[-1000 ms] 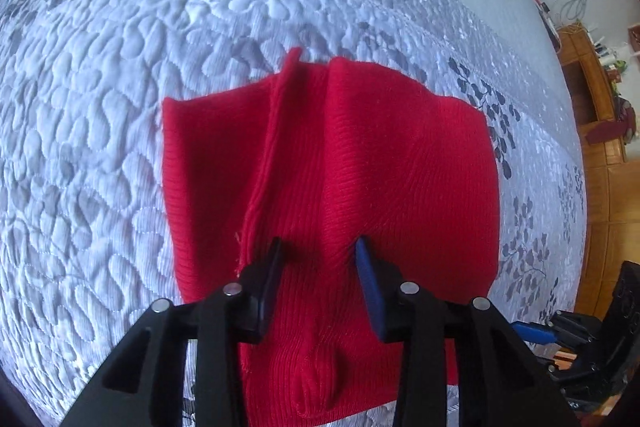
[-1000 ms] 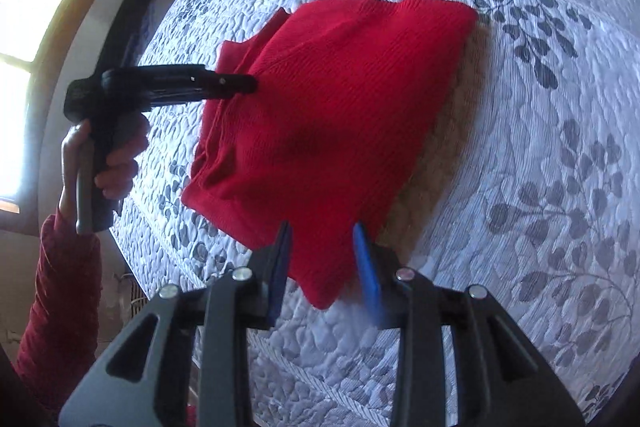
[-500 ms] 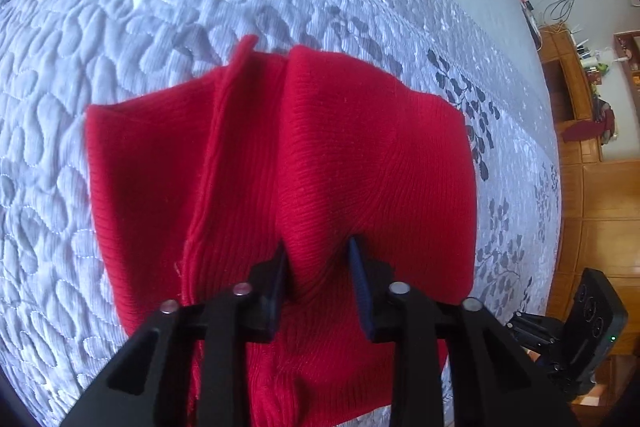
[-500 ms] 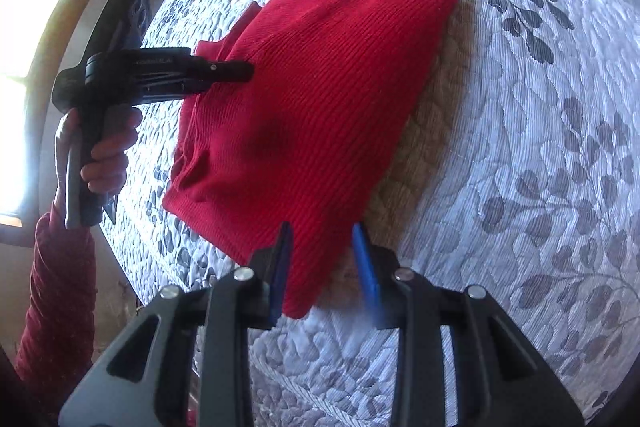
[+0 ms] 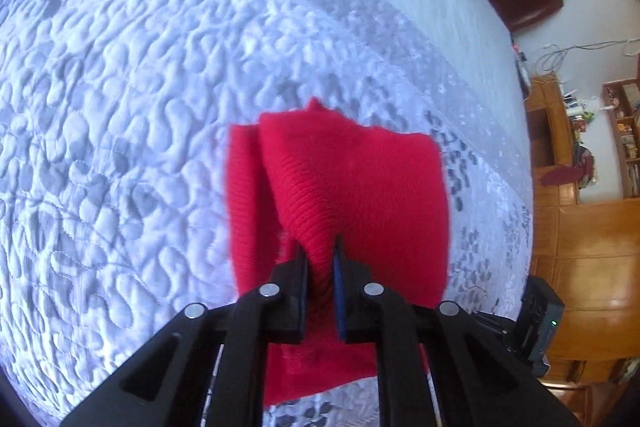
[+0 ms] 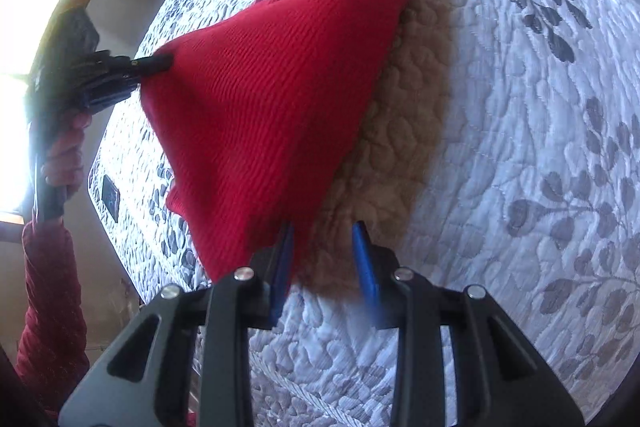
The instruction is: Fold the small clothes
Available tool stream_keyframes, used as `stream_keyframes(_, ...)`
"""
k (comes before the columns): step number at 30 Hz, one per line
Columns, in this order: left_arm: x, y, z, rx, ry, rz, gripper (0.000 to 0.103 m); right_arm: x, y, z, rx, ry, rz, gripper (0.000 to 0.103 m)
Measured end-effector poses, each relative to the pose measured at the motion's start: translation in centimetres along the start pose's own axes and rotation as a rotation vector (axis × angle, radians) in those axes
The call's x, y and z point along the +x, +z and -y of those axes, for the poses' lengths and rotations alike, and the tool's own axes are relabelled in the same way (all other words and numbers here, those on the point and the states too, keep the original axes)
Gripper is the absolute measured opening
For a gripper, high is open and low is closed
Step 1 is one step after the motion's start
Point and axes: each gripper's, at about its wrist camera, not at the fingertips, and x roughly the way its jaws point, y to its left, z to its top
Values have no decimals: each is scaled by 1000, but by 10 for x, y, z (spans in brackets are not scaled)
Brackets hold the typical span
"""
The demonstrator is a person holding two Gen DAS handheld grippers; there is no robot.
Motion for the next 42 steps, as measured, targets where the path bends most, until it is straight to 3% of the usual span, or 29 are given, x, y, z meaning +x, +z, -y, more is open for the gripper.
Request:
stream_keyframes(2,24,2,-9,-13,20,-64,12,6,1,-3,-1,-8,-8,31)
stream_keyframes(5,44,-3,-6,-7,44,-81,17,10,1,-6,-9,-38,-16,31)
stream_keyframes(8,33,-13,3,30,42,-48,30,9,-2,-4,-15,-46,-14,31)
stream_keyframes(10,14,-23,7,50,60,-12,47,4,-6,-2,-22,-49,-6,31)
stream_keyframes(11,4,-31,6,55,58,1,48,2,-8,-2,-25,-49,0,31)
stream_keyframes(15,-15,-71,9,69,41,-19,48,-3,-14,-5,-33,-22,10,31)
stream_keyframes(20,6,-104,8,24,-37,-104,47,-3,-18,-17,-58,-37,14,31)
stream_keyframes(27,40,-111,-6,-107,-89,-132,47,-4,-21,-24,-68,-39,12,31)
stream_keyframes(33,38,-111,-18,-187,-106,-102,47,-7,-24,-27,-89,-32,10,31)
stream_keyframes(39,51,-107,-34,-299,-173,-94,46,-1,-24,-29,-87,-28,3,31)
stream_keyframes(42,53,-107,-35,-336,-207,-80,18,0,-25,-27,-89,-32,-3,32)
